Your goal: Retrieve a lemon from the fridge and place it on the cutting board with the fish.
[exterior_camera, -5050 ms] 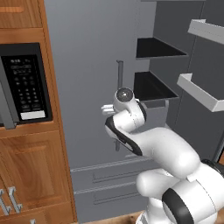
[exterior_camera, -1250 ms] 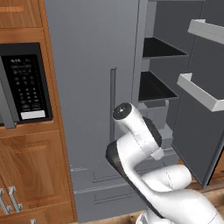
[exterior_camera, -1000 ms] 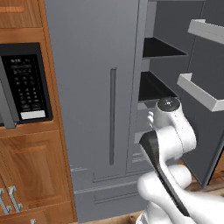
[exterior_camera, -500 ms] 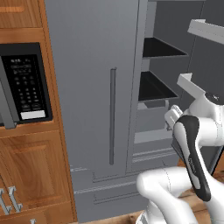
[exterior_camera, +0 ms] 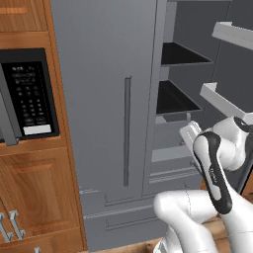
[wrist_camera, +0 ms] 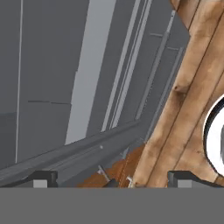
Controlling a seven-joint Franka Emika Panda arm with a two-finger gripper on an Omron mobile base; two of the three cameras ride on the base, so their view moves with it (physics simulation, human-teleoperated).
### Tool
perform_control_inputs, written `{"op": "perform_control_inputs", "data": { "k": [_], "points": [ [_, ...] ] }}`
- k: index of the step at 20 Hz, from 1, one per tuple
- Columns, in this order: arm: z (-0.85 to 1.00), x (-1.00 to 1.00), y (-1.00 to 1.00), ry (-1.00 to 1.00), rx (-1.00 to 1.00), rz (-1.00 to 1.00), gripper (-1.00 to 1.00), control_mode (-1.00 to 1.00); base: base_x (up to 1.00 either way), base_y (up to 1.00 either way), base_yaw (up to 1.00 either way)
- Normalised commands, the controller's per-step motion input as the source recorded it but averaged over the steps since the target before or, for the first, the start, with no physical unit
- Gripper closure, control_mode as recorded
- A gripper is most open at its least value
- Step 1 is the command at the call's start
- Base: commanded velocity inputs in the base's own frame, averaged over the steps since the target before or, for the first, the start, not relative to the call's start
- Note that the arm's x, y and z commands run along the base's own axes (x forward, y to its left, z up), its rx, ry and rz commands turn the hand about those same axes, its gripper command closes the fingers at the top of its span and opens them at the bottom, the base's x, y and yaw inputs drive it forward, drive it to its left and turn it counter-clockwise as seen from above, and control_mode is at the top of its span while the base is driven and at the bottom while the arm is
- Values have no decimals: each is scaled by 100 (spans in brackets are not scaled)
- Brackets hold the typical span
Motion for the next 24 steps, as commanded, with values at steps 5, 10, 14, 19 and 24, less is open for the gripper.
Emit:
{"op": "perform_control_inputs", "data": {
  "k": [5, 10, 14, 19, 24],
  "points": [
    [-31, 88, 0, -5, 10, 9, -100, -100, 0, 0, 0],
    [-36, 53, 28, -9, 1, 16, -100, -100, 0, 0, 0],
    [-22, 45, 30, -1, 0, 15, -100, -100, 0, 0, 0],
    [-9, 61, 3, 0, 3, 17, -100, -100, 0, 0, 0],
    [0, 29, 6, 0, 11, 19, -100, -100, 0, 0, 0]
  ]
}}
